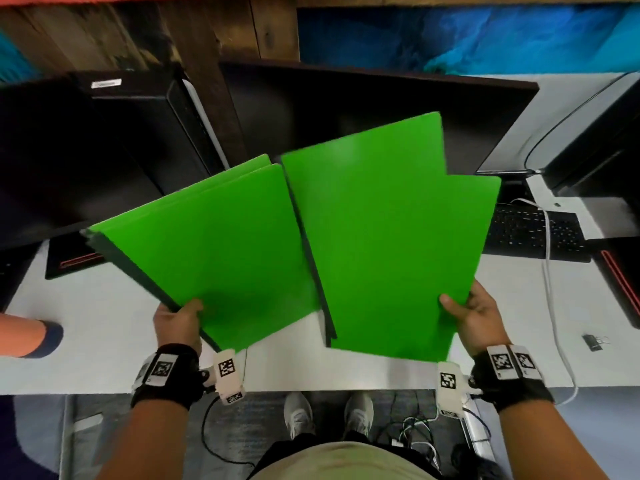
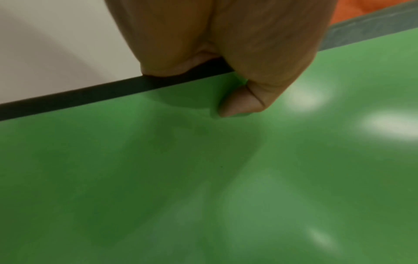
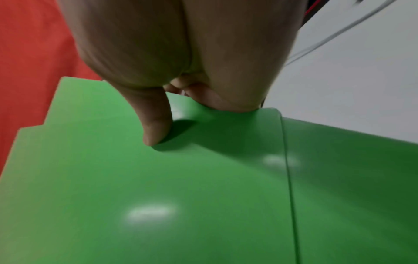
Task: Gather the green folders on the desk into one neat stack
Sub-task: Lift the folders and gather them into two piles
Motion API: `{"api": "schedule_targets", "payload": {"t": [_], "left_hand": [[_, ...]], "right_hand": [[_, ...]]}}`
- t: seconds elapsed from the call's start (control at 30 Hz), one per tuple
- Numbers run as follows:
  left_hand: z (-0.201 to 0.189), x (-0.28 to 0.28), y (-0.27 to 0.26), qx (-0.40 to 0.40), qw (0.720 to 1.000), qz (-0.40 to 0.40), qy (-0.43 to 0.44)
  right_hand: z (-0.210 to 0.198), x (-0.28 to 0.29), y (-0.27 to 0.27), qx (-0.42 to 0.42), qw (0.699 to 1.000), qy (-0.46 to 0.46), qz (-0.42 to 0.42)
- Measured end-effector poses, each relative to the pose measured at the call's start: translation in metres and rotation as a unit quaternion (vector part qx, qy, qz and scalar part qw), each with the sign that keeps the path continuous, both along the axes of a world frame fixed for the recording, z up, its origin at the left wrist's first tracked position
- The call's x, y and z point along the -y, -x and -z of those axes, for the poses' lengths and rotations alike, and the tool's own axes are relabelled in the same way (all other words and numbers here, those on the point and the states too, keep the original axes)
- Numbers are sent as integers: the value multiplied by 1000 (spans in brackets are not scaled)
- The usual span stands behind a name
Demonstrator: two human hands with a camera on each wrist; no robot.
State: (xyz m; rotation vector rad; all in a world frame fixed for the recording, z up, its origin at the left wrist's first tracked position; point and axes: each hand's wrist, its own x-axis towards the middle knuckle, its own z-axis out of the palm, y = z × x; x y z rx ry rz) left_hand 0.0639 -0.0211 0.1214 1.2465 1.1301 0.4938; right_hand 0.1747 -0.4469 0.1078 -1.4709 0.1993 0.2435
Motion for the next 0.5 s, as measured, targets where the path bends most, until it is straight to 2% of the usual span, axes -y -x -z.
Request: {"api": "schedule_targets", "payload": {"t": [0.17,0.33,0.5], "left_hand": [[2,25,-27,38,998,16,50],[7,22,-36,44,997,29,63],[10,44,-38,58,988,121,83]], "right_hand": [[-2,-47,-8,13,999,-44,-21],[-7,-42,-8,-17,995,-99,-27],[-7,-64,-7,17,997,11,-73]]}}
